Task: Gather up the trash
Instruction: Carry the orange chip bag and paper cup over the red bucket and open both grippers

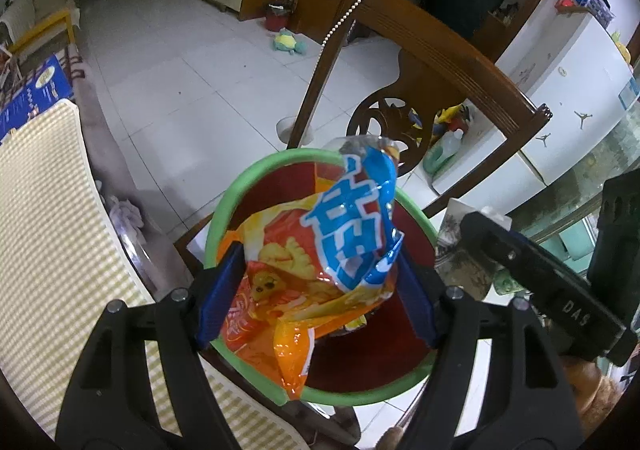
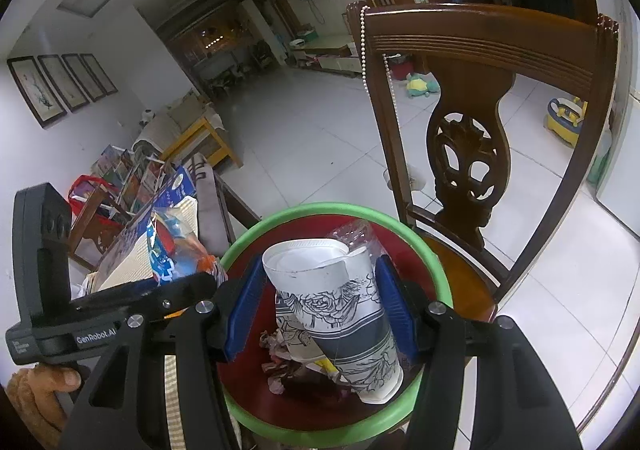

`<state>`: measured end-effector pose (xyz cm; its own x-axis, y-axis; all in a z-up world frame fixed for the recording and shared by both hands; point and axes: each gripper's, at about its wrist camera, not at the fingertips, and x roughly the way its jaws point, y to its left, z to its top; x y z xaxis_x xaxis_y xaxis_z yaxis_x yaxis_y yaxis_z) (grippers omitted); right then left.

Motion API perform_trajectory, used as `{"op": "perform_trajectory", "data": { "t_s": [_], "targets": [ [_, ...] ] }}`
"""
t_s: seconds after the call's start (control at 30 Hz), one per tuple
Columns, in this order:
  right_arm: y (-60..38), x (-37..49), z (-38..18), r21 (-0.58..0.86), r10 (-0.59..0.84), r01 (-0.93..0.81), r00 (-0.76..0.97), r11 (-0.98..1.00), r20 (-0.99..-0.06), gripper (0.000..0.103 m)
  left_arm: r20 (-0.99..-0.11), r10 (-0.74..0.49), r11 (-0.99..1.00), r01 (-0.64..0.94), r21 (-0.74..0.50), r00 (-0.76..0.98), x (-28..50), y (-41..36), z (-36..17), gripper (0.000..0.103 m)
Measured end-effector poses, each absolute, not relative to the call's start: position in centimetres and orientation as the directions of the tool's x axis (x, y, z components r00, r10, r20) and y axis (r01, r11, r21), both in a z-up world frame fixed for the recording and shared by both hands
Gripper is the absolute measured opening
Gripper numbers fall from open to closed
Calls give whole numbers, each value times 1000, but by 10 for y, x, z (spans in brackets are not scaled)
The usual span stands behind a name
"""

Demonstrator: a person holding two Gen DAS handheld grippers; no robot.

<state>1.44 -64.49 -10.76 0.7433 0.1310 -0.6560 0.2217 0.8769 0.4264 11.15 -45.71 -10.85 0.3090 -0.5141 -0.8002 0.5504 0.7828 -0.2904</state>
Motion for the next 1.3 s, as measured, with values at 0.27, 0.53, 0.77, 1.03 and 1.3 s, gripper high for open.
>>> {"op": "perform_trajectory", "data": {
  "t_s": [0.27, 0.53, 0.77, 1.03, 1.3],
  "targets": [
    [-651, 10, -107, 425, 113, 241, 746, 872, -656, 55, -778, -556, 748, 583, -316, 292, 107, -463, -102, 71],
    [-655, -2, -103, 421, 88, 262, 754, 868, -651, 55, -775, -582, 717, 604, -347, 246, 108, -472, -103, 71],
    [-662, -13, -112, 430, 80, 294, 741, 854, -667, 55, -788, -576, 705, 619, -344, 217, 108, -483, -112, 71],
    [-664, -17, -112, 430, 79, 302, 737, 851, -672, 55, -797, -565, 710, 617, -340, 211, 112, -488, -120, 71],
    [-654, -5, -117, 421, 108, 273, 718, 865, -687, 55, -768, -574, 736, 592, -330, 285, 112, -471, -105, 98]
  ]
}}
